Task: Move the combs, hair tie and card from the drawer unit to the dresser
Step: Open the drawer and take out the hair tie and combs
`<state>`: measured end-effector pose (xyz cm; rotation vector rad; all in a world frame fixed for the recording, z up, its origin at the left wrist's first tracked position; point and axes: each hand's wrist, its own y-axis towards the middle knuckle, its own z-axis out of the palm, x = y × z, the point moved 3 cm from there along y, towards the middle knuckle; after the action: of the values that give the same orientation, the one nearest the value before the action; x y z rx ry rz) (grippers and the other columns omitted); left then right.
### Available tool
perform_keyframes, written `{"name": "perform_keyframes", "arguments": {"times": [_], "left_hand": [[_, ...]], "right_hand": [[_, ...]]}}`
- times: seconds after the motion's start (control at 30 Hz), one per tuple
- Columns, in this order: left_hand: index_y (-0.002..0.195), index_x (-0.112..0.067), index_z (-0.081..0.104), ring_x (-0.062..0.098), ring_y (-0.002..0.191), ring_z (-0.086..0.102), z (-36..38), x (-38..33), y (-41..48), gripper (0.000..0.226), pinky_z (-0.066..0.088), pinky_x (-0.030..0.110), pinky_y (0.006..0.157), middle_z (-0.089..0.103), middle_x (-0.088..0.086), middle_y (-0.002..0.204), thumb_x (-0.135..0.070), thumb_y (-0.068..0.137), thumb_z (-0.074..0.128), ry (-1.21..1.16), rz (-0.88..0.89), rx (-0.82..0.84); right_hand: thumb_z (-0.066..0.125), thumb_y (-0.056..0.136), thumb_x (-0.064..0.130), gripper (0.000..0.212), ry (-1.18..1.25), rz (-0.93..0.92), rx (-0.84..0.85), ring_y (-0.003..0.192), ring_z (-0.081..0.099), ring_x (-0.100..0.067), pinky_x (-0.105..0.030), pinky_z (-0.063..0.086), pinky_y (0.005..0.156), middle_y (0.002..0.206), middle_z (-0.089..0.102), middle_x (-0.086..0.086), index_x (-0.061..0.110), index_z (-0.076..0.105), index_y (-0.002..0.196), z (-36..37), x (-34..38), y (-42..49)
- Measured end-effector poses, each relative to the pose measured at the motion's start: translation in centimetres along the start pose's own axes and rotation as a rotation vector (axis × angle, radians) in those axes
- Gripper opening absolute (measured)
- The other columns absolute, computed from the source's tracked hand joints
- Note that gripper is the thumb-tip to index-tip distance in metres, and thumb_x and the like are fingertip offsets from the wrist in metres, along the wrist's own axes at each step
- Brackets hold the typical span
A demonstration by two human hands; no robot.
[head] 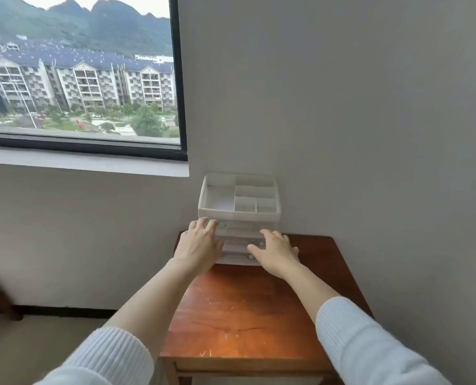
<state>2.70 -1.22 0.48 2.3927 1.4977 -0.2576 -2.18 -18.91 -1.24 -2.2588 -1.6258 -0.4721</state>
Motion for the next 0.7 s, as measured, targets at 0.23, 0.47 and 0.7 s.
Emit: {"name": "perform_keyframes", "arguments": {"times": [0.23, 0.47, 0.7], "left_hand": [[0.144, -0.019, 0.032, 0.026, 0.142, 0.027, 3.4, 2.1, 6.8, 0.048, 0.023, 0.038, 0.117, 0.035, 0.009, 0.152, -0.024, 0.096, 0.037, 0.174, 0.221, -0.049], [0.131, -0.013, 0.054, 0.037, 0.122, 0.052, 4.5, 3.0, 7.5, 0.052, 0.041, 0.050, 0.106, 0.062, 0.012, 0.127, -0.001, 0.081, 0.058, 0.040, 0.273, -0.161], [0.132, -0.016, 0.053, 0.035, 0.125, 0.050, 4.6, 3.5, 7.8, 0.052, 0.044, 0.048, 0.104, 0.060, 0.010, 0.131, -0.002, 0.082, 0.056, -0.051, 0.284, -0.150]], "right_hand": [[0.051, 0.090, 0.042, 0.057, 0.663, 0.258, 0.201, 0.128, 0.045, -0.025, -0.045, 0.039, 0.106, 0.143, 0.045, -0.004, 0.017, 0.040, 0.141, 4.5, -0.2, 6.9], [0.058, 0.086, 0.031, 0.026, 1.373, 0.623, 0.230, 0.096, 0.056, -0.018, -0.037, 0.044, 0.076, 0.106, 0.061, -0.005, 0.016, 0.063, 0.107, 6.9, 0.1, 8.4], [0.062, 0.079, 0.034, 0.030, 1.722, 0.674, 0.129, 0.091, 0.052, -0.024, -0.038, 0.043, 0.082, 0.094, 0.056, -0.009, 0.007, 0.066, 0.093, 7.8, 0.7, 8.5]]}}
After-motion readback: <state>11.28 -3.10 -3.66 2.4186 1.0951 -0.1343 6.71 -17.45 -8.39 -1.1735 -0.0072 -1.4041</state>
